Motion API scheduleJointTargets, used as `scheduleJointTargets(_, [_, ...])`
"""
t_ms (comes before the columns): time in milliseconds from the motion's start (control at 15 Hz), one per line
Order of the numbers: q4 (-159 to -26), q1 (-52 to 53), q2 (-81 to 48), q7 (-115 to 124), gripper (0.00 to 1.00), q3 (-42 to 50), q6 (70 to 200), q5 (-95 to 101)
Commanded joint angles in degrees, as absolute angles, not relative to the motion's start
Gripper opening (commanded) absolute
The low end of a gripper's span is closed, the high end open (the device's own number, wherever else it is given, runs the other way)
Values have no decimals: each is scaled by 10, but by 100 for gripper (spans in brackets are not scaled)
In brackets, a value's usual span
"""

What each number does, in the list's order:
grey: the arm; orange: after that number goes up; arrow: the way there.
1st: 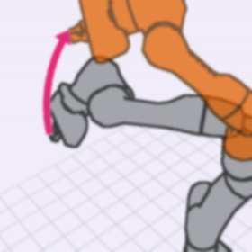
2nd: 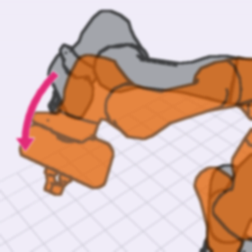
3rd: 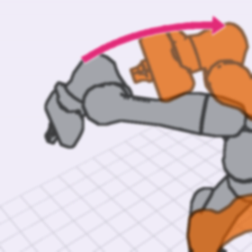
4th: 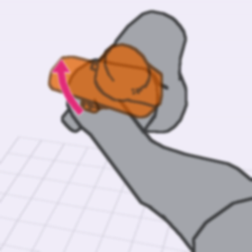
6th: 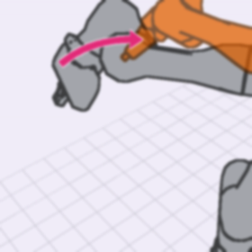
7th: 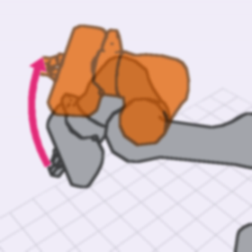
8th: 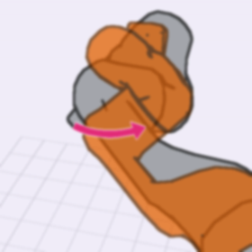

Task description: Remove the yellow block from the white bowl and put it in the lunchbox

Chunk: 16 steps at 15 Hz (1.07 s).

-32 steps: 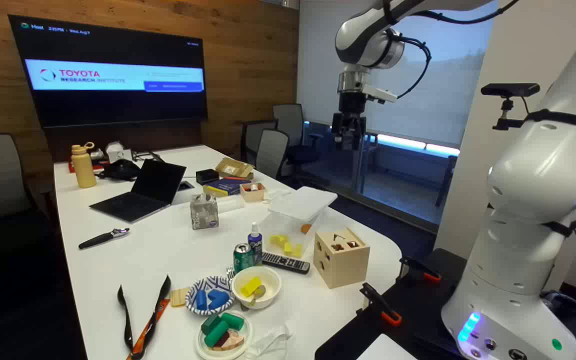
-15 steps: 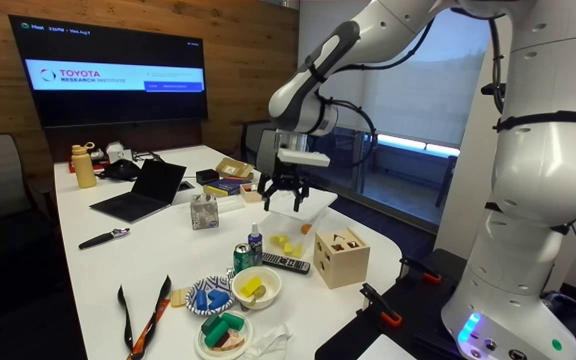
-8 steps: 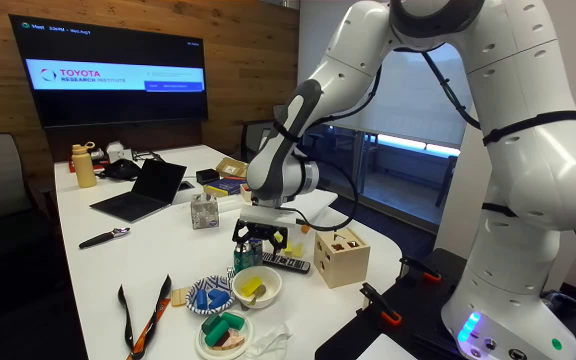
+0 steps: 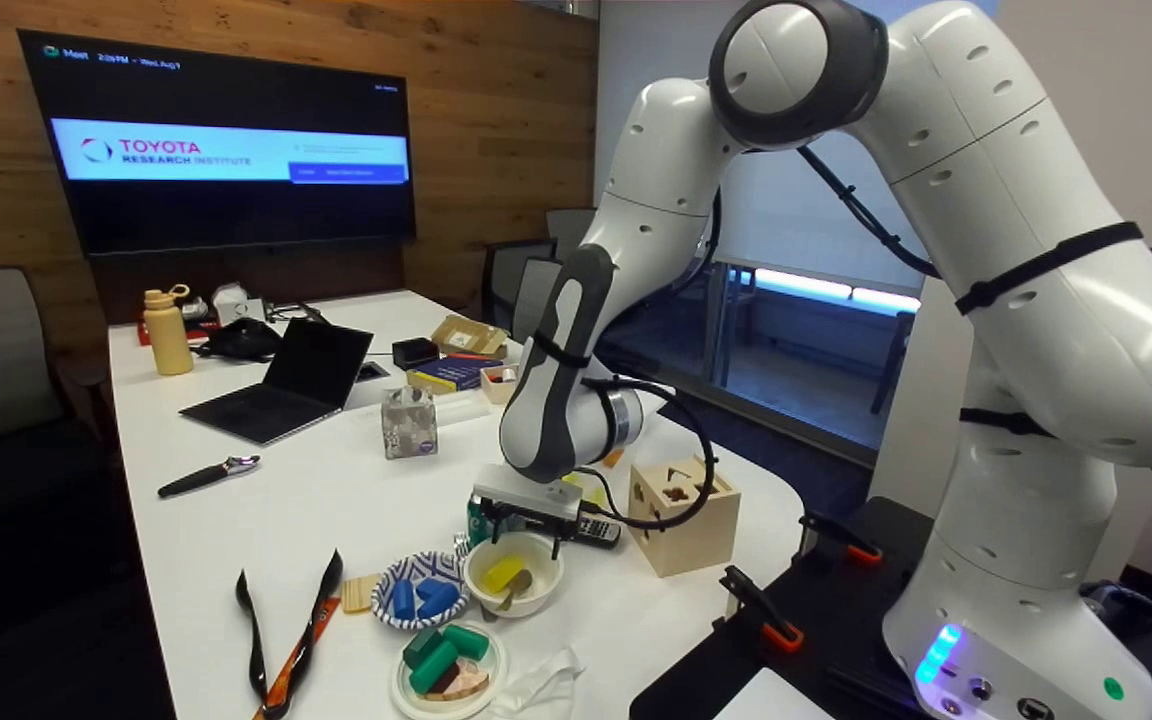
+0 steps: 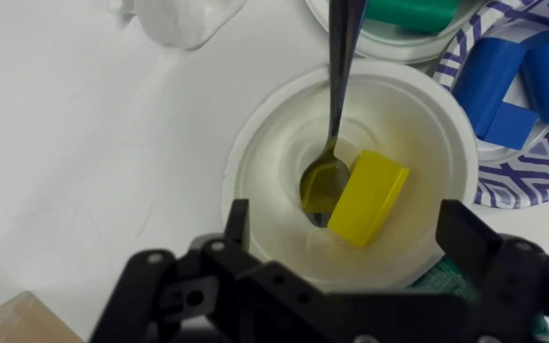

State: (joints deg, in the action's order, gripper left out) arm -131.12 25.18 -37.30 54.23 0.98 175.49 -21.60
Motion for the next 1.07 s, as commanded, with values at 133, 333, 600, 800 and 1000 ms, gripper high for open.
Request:
scheduleJointTargets(133, [-1272,251,-421,557,100,8,1777,-218])
scheduleJointTargets(333, [-1254,245,-443,552,100,4,1784,-219])
scheduleJointTargets(600, [-1232,239,-465,547,100,-1,1784,-219])
scheduleJointTargets(800, [-1219,237,-477,547,100,0,1780,-219])
scheduleJointTargets(1000, [-1212,242,-484,549,100,7,1777,-219])
